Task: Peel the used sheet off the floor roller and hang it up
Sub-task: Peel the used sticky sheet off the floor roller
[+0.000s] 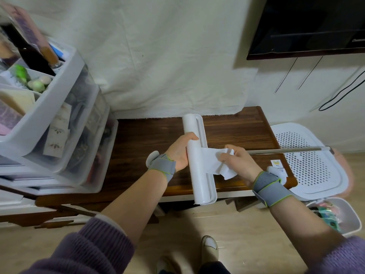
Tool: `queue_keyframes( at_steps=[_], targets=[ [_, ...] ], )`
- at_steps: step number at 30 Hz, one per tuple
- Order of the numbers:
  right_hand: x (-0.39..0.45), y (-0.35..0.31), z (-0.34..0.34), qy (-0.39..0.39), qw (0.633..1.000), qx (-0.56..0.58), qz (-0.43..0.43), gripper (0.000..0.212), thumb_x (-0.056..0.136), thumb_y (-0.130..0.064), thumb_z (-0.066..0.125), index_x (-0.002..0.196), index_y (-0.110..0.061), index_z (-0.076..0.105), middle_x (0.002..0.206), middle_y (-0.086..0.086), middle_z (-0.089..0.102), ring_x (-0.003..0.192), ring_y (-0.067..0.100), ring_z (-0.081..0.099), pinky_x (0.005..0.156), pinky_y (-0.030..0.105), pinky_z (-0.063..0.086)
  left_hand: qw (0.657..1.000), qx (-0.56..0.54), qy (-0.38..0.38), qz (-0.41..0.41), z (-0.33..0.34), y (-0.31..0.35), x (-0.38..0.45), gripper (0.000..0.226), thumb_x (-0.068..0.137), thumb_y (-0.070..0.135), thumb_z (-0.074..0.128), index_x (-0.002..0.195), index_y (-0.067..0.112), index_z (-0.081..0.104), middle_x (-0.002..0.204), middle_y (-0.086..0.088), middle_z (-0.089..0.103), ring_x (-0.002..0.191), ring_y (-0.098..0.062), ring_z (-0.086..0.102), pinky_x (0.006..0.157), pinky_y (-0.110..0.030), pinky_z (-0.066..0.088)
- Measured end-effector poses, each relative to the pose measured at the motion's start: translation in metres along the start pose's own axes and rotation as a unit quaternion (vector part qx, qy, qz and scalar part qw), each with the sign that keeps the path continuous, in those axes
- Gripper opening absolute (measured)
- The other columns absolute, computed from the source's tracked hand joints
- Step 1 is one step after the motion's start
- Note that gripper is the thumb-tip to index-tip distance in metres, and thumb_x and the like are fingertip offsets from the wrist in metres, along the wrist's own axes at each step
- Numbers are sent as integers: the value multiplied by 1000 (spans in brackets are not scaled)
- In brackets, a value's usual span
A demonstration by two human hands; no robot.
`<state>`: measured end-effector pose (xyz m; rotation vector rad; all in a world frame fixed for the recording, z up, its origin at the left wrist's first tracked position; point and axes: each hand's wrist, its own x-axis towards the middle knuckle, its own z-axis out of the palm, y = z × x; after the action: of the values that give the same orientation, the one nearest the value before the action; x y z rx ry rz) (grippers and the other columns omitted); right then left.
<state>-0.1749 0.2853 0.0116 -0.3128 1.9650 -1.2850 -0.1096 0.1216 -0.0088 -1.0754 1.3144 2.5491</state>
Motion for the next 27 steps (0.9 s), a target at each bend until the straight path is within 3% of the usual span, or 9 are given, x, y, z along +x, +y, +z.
queue_keyframes(
  at_steps=[2, 6, 9, 12, 17, 20, 24, 27],
  targets=[
    [0, 1, -3, -9, 1000, 2, 7, 5, 89, -12, 55, 86, -10, 52, 83, 12, 57, 73, 19, 56, 62, 27, 45, 1000, -12, -28, 1, 3, 3, -3, 31, 87, 31, 58, 111, 11, 57, 114, -18, 62, 101, -30, 60, 104, -50, 45],
    [3, -2, -7, 36, 999, 32, 20, 9, 87, -12, 58, 86, -10, 49, 80, 7, 55, 72, 16, 55, 60, 25, 47, 998, -38, -40, 2, 3, 3, -3, 69, 80, 60, 61, 132, 14, 54, 122, -18, 65, 101, -27, 67, 92, -41, 55],
    [6, -7, -5, 74, 996, 35, 17, 9, 86, -9, 60, 88, -11, 51, 82, 5, 57, 74, 16, 55, 59, 27, 48, 997, -62, -36, 12, 3, 1, -2, 85, 74, 69, 60, 135, 9, 53, 134, -19, 60, 107, -27, 66, 92, -41, 56],
    [8, -14, -4, 85, 996, 23, 4, 5, 88, -8, 54, 90, -12, 56, 85, 5, 58, 78, 17, 56, 63, 27, 48, 992, -120, -37, 8, 5, 2, 0, 88, 74, 71, 58, 134, 6, 54, 116, -20, 69, 101, -30, 69, 91, -43, 56],
    [7, -23, -8, -52, 998, -17, 26, 20, 80, -27, 71, 87, -10, 63, 86, 7, 67, 81, 20, 64, 72, 29, 51, 990, -133, -54, -11, 3, 6, -1, 88, 76, 79, 43, 119, 4, 61, 88, -18, 76, 88, -31, 71, 100, -46, 49],
    [7, -26, -10, -6, 999, -41, 4, 14, 80, -20, 72, 79, -9, 64, 82, 7, 67, 77, 19, 64, 66, 26, 52, 990, -133, -50, -11, 3, 7, -1, 84, 76, 80, 42, 114, 8, 63, 89, -16, 75, 90, -29, 68, 101, -46, 47],
    [8, -32, -21, -2, 996, 72, -44, 18, 87, -14, 62, 71, -17, 56, 86, 11, 63, 81, 21, 61, 71, 29, 49, 992, -120, -38, -5, 1, 11, 0, 82, 76, 80, 42, 109, 9, 67, 95, -15, 75, 95, -30, 68, 102, -45, 47],
    [13, -35, -26, 14, 985, 165, -56, 13, 90, -8, 55, 80, -15, 52, 83, 11, 56, 73, 18, 56, 67, 27, 43, 992, -112, -49, -11, 2, 14, -1, 88, 75, 81, 41, 118, 8, 66, 109, -15, 73, 103, -30, 66, 99, -46, 49]
  ],
)
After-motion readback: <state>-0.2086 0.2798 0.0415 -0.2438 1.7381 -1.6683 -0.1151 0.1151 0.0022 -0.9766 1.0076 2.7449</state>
